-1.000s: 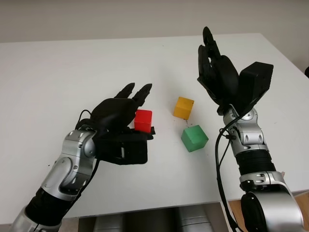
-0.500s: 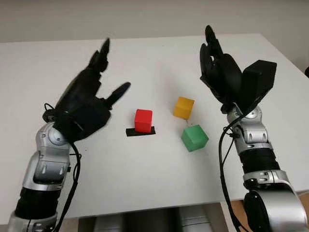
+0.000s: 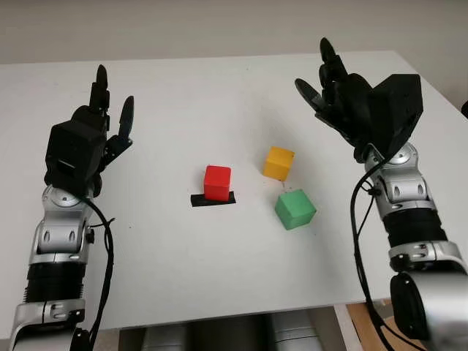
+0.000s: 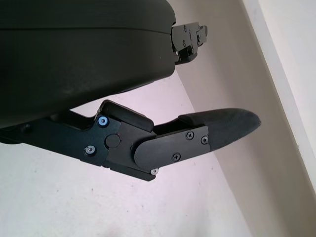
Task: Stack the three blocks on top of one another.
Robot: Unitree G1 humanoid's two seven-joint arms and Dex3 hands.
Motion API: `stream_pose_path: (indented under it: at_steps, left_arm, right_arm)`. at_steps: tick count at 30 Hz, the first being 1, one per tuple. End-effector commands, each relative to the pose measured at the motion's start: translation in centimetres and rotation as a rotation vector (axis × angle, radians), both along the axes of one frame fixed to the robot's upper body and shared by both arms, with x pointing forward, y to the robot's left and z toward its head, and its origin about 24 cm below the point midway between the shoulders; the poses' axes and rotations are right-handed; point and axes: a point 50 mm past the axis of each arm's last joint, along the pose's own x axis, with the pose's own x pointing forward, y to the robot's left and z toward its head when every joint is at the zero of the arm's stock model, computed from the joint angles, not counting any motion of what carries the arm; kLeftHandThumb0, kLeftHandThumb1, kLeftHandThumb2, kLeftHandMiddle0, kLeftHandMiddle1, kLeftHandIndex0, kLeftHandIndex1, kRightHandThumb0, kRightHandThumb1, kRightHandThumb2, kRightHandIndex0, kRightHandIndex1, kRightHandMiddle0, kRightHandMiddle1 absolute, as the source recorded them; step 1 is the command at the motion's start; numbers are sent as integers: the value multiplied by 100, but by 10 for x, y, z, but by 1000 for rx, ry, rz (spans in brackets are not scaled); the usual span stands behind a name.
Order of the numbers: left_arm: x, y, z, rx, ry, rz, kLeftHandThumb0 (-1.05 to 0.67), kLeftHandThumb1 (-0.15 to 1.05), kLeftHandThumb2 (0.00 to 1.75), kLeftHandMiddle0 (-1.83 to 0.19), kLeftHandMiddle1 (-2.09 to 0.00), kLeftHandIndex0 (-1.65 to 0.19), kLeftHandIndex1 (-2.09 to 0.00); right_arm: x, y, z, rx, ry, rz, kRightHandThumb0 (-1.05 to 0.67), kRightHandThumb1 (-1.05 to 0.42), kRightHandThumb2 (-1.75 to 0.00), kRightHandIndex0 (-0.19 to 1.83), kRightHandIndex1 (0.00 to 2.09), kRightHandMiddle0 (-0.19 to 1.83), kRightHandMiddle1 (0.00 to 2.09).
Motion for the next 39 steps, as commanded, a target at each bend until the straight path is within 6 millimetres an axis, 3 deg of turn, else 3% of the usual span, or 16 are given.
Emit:
stream_pose_path:
  at_steps: [1, 6, 9, 10, 15, 25, 32, 39]
  left_arm:
    - [3, 4, 8, -34, -31, -1, -86, 105, 71, 19, 0, 19, 0]
    - [1, 5, 4, -90, -36, 0, -85, 105, 69, 19, 0, 19, 0]
    - [-1, 1, 5, -105, -51, -1, -83, 105, 69, 19, 0, 19, -1]
    - [-1, 0, 5, -103, -52, -3, -82, 105, 68, 19, 0, 19, 0]
    - [-2, -3, 5, -120, -68, -18, -82, 105, 68, 19, 0, 19, 0]
    - [0, -3, 2, -92, -80, -24, -82, 105, 67, 19, 0, 19, 0]
    - [0, -4, 2, -75, -84, -20, -83, 105, 67, 19, 0, 19, 0]
    - [-1, -5, 1, -65, -82, -15, -84, 105, 66, 19, 0, 19, 0]
  right_arm:
    - [3, -5, 15, -44, -41, 6, -69, -102, -10, -11, 6, -11, 7]
    - [4, -10, 25, -191, -67, 38, -71, -96, -5, 1, 12, -3, 10]
    - [3, -12, 32, -342, -101, 62, -68, -94, -4, -2, 10, -2, 9]
    - [3, -12, 34, -400, -111, 65, -70, -93, -5, 9, 21, 1, 9]
    - [-1, -10, 48, -604, -190, 120, -64, -86, -4, 0, 24, 8, 10]
    - [-3, -2, 66, -1033, -390, 172, -59, -79, -4, 34, 34, 38, 23]
    - [-5, 4, 63, -1406, -627, 207, -61, -77, -5, 23, 24, 40, 19]
    - [-1, 8, 57, -1523, -653, 251, -51, -80, -7, 18, 12, 38, 13]
